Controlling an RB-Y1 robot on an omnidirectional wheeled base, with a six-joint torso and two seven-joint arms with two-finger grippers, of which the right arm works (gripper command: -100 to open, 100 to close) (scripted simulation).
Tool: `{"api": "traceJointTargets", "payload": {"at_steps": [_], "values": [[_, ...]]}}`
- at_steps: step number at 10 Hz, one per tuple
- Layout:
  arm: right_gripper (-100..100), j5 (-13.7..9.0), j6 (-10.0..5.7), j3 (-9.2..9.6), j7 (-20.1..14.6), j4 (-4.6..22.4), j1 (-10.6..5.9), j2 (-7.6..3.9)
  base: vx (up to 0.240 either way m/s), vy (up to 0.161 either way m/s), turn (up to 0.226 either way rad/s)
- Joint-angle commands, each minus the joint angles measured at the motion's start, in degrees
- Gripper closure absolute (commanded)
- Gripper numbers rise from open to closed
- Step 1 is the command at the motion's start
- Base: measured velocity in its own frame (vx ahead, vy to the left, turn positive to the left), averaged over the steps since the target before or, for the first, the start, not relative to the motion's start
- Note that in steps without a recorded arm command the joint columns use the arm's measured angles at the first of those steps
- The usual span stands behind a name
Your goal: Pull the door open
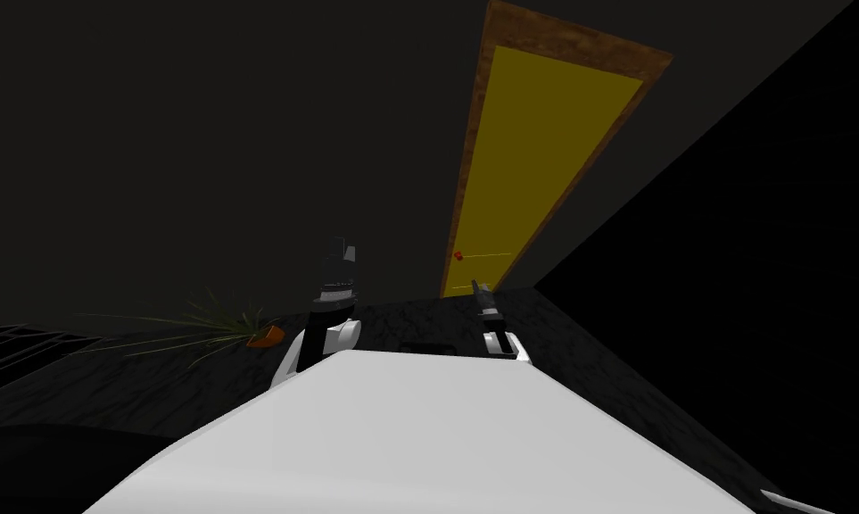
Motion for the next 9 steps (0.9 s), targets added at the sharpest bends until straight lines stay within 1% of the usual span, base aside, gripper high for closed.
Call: {"api": "traceJointTargets", "payload": {"at_steps": [1,9], "values": [[-100,0.44,-0.72,-0.26,2.26,2.61,-0.97,-0.06,0.084,-0.014,0.019],[-100,2.35,-3.5,-1.54,11.66,13.81,-5.0,-0.85,0.1,-0.025,0.018]]}}
